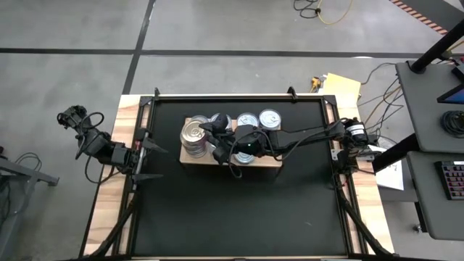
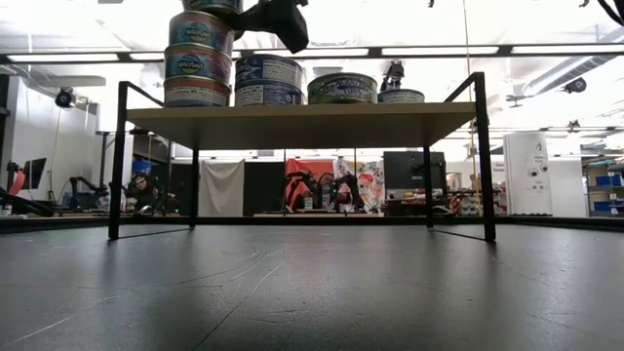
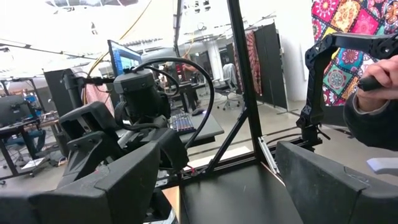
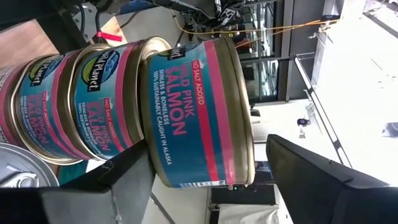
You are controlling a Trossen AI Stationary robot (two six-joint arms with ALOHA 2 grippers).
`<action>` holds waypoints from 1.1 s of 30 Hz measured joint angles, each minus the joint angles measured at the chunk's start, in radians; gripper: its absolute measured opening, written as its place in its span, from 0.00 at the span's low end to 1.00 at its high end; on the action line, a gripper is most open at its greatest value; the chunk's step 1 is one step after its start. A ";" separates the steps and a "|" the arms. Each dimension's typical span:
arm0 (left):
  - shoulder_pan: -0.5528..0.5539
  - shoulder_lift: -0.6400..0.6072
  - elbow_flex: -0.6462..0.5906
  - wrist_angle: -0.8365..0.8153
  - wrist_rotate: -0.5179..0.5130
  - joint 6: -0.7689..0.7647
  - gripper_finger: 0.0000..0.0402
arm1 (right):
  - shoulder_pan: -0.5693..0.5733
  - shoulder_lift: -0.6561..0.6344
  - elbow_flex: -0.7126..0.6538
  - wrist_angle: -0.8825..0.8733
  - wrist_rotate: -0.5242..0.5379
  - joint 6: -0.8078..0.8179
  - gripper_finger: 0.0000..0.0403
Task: Stack canned seafood by type on shelf
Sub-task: Stack the blue tuna can on the blue tuna can
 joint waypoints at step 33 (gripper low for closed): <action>0.000 0.033 0.000 0.021 0.000 0.013 0.76 | -0.004 0.000 0.000 0.065 0.011 0.055 0.80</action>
